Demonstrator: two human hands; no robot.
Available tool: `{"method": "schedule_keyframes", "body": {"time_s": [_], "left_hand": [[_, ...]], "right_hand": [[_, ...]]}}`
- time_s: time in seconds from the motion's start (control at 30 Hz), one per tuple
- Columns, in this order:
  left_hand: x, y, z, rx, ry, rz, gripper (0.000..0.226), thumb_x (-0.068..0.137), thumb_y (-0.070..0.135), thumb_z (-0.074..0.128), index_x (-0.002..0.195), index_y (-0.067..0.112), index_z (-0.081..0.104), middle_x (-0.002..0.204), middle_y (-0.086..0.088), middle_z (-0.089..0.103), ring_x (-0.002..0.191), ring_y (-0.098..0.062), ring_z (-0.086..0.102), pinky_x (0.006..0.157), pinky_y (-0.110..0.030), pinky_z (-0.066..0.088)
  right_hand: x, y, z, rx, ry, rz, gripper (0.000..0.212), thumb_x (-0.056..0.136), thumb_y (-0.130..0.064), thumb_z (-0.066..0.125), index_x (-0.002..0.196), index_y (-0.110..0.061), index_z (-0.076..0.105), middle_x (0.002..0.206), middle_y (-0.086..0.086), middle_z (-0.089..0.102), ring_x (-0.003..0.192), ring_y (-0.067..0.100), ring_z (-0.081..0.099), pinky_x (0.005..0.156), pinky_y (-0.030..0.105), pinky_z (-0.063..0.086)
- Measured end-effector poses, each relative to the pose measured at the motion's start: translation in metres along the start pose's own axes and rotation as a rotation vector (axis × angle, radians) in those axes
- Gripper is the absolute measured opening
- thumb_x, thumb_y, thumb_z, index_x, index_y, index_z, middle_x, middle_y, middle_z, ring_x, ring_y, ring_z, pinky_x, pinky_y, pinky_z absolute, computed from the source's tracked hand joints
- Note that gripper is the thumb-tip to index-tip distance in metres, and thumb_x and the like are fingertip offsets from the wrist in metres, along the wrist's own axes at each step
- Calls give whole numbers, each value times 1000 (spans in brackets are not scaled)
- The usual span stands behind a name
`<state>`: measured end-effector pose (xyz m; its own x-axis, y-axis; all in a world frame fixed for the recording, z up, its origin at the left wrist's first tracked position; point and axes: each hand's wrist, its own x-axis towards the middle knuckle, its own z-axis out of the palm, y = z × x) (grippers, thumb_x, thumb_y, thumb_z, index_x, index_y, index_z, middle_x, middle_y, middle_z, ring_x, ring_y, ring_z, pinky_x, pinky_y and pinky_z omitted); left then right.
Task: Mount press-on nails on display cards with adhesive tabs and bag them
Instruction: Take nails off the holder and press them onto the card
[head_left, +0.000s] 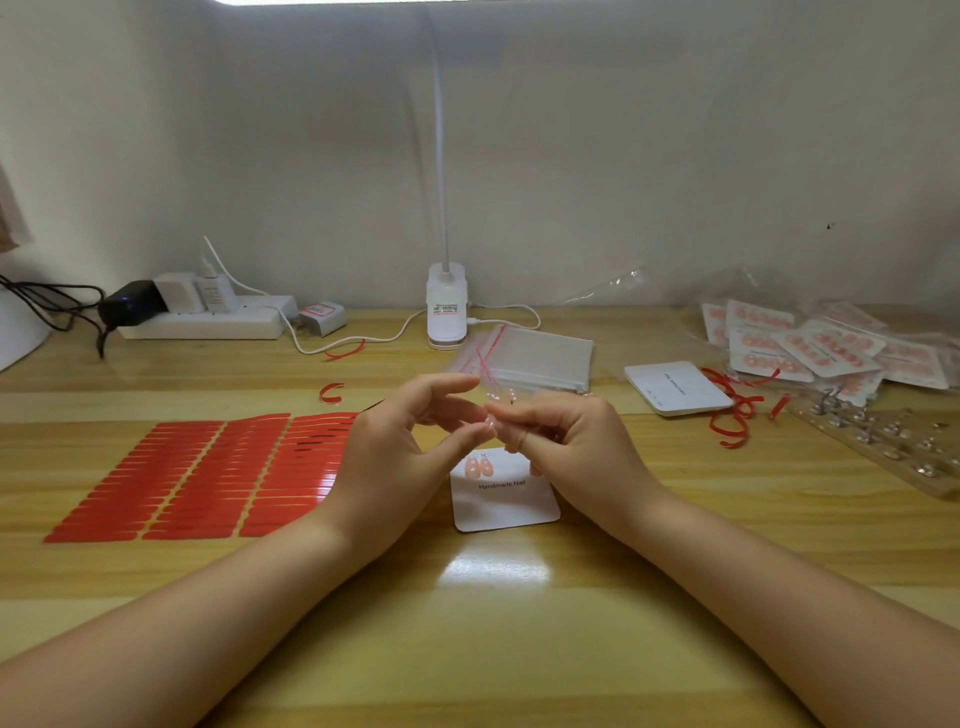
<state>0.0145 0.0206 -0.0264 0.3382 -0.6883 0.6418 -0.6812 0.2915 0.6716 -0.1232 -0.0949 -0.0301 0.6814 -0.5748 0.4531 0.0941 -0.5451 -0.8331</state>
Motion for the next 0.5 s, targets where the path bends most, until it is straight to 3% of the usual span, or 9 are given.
{"method": "schedule_keyframes", "body": {"time_s": [0.2, 0.3, 0.4, 0.5], "left_hand": [[0, 1, 0, 57, -18, 25, 43, 78, 30, 73, 117, 20, 62, 92, 11, 70, 82, -11, 66, 79, -19, 50], [0, -1, -1, 94, -36, 27, 45, 79, 27, 76, 120, 18, 62, 91, 11, 69, 83, -13, 65, 79, -24, 52], [-1, -3, 0, 145, -63, 31, 48, 79, 23, 80, 122, 17, 60, 89, 10, 66, 84, -13, 63, 77, -26, 51], [-1, -3, 0, 129, -47, 5, 46, 76, 27, 73, 119, 19, 59, 84, 11, 64, 82, -13, 62, 76, -21, 49]], "right_hand": [[-1, -1, 1, -27, -21, 25, 24, 84, -9, 73, 108, -11, 73, 90, 3, 76, 83, 32, 69, 79, 48, 55], [-1, -1, 1, -62, -34, 29, 25, 83, -10, 74, 108, -13, 73, 91, 1, 76, 83, 32, 69, 78, 48, 55], [-2, -2, 1, -127, -41, 17, 25, 82, -17, 76, 106, -15, 74, 84, -9, 74, 65, 12, 65, 63, 30, 52], [1, -7, -5, -217, -61, 19, 18, 81, -23, 76, 100, -22, 77, 73, -15, 69, 53, -2, 54, 54, 10, 37]]}}
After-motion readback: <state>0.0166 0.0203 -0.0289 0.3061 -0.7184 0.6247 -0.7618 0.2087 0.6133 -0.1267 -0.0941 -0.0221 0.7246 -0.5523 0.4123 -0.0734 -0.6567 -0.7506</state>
